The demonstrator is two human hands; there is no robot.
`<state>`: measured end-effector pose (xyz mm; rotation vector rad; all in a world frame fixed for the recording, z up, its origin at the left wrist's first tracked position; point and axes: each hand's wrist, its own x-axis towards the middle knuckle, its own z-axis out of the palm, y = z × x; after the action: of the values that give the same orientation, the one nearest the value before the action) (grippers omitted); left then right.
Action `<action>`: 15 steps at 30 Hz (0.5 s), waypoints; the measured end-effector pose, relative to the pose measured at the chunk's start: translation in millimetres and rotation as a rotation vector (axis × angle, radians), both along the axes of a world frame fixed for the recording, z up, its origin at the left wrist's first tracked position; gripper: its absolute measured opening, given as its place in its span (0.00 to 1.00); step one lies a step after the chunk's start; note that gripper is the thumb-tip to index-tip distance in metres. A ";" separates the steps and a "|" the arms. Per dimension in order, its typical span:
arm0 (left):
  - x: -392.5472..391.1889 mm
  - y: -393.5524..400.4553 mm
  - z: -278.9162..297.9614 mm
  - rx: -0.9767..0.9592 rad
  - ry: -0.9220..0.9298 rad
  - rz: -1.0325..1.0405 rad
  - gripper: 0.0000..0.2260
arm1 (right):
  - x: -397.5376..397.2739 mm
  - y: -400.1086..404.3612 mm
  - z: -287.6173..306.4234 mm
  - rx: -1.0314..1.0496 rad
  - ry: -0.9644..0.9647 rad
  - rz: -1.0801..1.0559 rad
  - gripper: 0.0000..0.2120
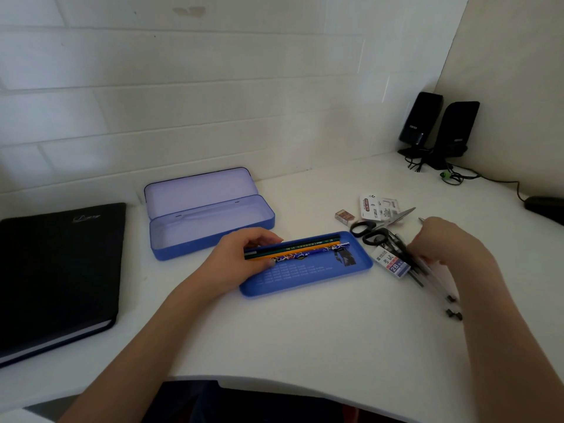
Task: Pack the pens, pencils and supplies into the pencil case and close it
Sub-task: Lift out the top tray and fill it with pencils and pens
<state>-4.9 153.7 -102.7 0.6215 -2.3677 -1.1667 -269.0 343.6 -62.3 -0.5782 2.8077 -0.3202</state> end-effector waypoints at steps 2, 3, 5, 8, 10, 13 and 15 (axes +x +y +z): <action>0.3 0.1 0.3 -0.001 -0.002 -0.002 0.15 | 1.1 0.9 -0.4 0.000 0.012 0.004 0.10; 0.5 0.2 0.3 -0.002 -0.003 -0.004 0.15 | 1.4 1.5 -0.2 -0.006 0.014 0.002 0.10; 0.4 0.2 0.3 -0.004 -0.001 -0.010 0.15 | 0.7 2.1 -0.2 -0.014 0.012 0.004 0.10; 0.1 0.0 0.1 0.000 -0.003 -0.012 0.16 | 3.7 0.5 0.4 -0.020 0.037 0.018 0.10; 0.1 -0.7 -0.3 -0.001 0.000 -0.011 0.16 | 8.3 -1.5 0.7 -0.034 0.091 0.003 0.11; 0.4 -1.4 -0.8 0.003 0.001 -0.012 0.16 | 11.8 -5.1 1.8 -0.083 0.190 -0.030 0.11; 0.5 -1.9 -1.4 0.011 0.006 -0.013 0.16 | 12.4 -8.5 2.5 -0.147 0.228 -0.005 0.09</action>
<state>-4.3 151.8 -104.0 0.6063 -2.3656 -1.1857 -256.6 335.1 -59.8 -0.6794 3.0219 -0.4942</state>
